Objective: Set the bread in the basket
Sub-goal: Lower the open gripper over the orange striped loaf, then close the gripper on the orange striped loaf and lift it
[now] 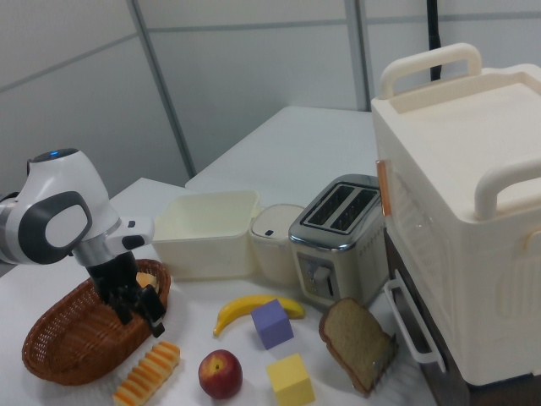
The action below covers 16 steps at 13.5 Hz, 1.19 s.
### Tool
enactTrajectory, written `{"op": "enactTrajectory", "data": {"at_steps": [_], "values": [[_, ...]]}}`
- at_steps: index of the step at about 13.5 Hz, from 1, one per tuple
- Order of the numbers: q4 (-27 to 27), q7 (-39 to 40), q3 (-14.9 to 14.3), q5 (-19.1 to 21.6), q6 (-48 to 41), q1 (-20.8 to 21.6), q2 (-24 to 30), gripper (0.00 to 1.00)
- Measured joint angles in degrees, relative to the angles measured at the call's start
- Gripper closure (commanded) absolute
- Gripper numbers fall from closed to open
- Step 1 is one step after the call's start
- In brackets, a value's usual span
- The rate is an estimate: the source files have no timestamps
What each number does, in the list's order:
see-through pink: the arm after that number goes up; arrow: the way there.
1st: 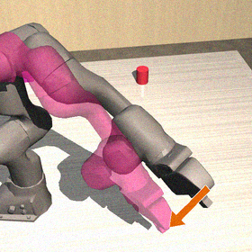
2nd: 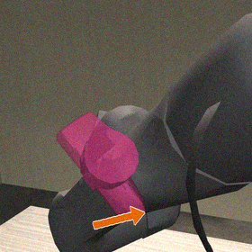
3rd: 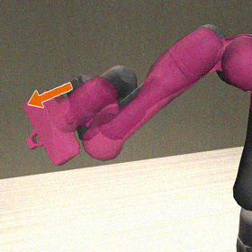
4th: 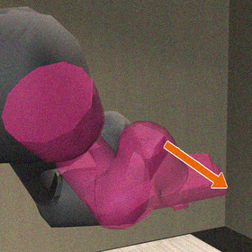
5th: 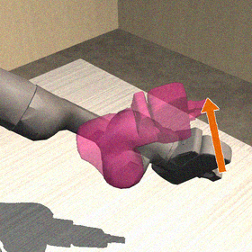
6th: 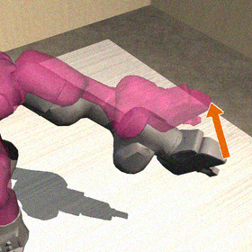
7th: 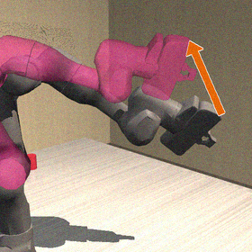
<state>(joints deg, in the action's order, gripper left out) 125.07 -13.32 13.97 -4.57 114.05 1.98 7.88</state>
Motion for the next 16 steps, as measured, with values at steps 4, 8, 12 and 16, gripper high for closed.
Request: {"op": "enactTrajectory", "data": {"at_steps": [4,8,12,16], "values": [[4.2,0.0,-2.9,0.0,4.9,2.0,0.4,0.0],[5.4,1.1,-13.6,-0.1,5.6,10.9,0.3,0.0],[5.3,2.4,-18.7,-0.1,5.6,15.9,0.3,0.04],[5.7,2.4,-19.0,-0.1,5.6,18.5,-1.8,0.02]]}}
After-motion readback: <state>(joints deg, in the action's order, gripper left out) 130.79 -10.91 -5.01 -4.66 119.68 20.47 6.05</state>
